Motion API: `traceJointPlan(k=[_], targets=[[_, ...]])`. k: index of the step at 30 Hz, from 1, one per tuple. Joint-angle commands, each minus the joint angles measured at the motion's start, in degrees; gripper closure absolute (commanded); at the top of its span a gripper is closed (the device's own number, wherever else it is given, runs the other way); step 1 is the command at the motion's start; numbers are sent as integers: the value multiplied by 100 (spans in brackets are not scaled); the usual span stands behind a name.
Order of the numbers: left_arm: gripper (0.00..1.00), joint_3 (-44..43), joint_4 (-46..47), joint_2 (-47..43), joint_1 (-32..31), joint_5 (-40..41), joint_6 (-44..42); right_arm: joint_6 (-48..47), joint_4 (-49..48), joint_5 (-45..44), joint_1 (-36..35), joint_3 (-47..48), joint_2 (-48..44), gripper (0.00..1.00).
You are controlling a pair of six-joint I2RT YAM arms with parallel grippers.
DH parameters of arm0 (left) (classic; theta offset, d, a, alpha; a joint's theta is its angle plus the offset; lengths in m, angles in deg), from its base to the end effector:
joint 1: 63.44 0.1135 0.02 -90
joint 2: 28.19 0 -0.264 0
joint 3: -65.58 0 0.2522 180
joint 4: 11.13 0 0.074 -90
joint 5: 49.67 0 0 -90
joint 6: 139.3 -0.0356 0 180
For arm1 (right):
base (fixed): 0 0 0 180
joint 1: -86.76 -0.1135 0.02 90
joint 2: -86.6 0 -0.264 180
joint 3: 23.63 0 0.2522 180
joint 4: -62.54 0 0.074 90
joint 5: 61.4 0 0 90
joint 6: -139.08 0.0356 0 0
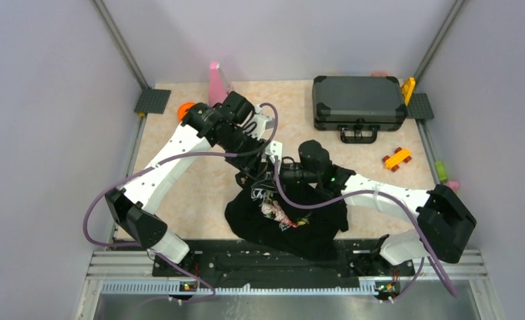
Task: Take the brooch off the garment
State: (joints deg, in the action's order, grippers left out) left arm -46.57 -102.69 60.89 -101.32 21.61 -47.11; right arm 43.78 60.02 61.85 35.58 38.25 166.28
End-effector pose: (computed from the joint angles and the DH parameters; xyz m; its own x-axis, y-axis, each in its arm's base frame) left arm 0.2197 -0.1854 0.3761 -0.7596 0.5450 -0.3550 0.6459 0.6966 -0.3124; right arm 0.1810 0.2561 0.2688 -0.0737 -0.2148 -0.9739 -0.9942 0.0927 0.0548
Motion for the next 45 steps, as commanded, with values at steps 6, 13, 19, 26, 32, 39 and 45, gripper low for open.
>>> traceJointPlan(k=[6,13,19,26,32,39,45], targets=[[12,1044,2787,-1688,475,-608,802,1325,-936,84,443,-156,-547,100],[21,4111,7359,-3728,1063,-2195,2128,2785,-1793,-712,527,-539,-1123,100],[22,4766,9264,-3516,1066,-2643,2881,4290,-3001,-852,529,-813,-1358,100],[39,4747,10004,-3240,1072,-2852,3258,4902,-3734,-1077,521,-946,-1369,100],[44,4971,10136,-3325,1077,-2934,3332,5133,-4076,-1491,519,-1168,-1486,100],[69,5471,10935,-3466,1112,-2755,3761,5127,-4301,-1610,514,-1292,-1579,100],[91,5366,10861,-3284,1197,-2785,3878,5111,-4341,-1516,519,-1301,-1584,100]])
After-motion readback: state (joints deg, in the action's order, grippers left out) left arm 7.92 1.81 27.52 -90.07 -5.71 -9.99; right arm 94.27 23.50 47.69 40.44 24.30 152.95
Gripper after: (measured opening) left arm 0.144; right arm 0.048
